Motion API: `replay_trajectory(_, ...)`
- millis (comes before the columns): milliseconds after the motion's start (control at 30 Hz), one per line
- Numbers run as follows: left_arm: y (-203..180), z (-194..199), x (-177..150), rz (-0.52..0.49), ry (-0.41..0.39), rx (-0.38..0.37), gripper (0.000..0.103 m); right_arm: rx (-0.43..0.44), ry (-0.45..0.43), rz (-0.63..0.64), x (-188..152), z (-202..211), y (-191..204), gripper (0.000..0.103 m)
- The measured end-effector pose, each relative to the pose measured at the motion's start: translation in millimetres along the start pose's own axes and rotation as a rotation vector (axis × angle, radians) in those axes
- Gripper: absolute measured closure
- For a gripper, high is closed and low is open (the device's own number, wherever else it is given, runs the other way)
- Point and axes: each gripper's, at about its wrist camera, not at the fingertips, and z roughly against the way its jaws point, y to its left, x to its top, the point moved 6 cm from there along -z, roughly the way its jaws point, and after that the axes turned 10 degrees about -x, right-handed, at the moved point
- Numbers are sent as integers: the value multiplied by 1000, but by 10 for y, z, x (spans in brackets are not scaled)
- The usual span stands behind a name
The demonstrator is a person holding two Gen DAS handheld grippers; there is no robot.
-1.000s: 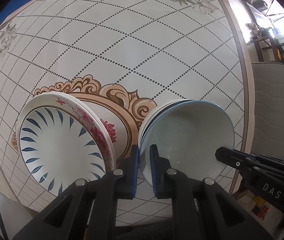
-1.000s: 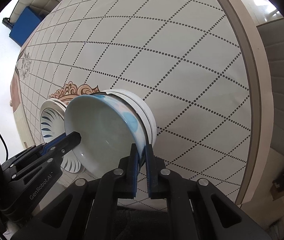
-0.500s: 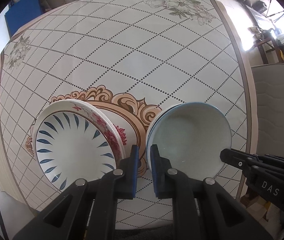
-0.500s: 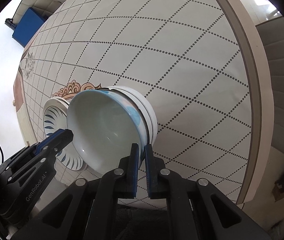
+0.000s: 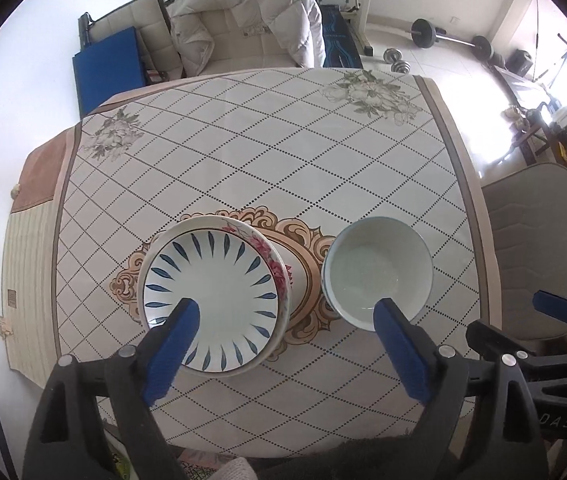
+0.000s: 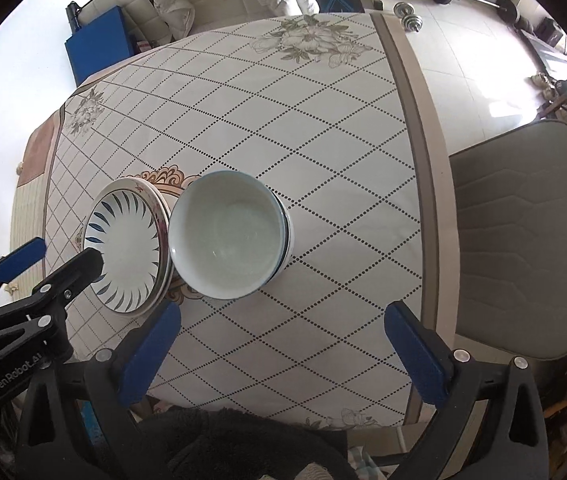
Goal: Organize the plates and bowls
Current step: 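Open both tools and lift them away from the bowl stack, then lower both tools to the rim of the nested bowl stack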
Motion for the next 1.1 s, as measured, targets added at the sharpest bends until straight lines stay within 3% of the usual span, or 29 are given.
replay_trajectory(300, -96, 549, -105, 14, -106, 7, 14, -103, -184, -5, -261, 774, -94, 0)
replay_trajectory(600, -169, 858, -251, 45, -171, -1, 14, -122, -273, 7, -359, 1263, -141, 0)
replay_trajectory(767, -215, 970, -213, 50, -214, 5, 14, -98, -294, 16, -379, 1378, -135, 0)
replay_trajectory(900, -262, 926, -157, 46, -205, -5, 14, -68, -307, 34, -338, 1376, -140, 0)
replay_trajectory(1100, -257, 683, 86, -5, -186, -14, 14, 74, -297, 63, -201, 1030, -160, 0)
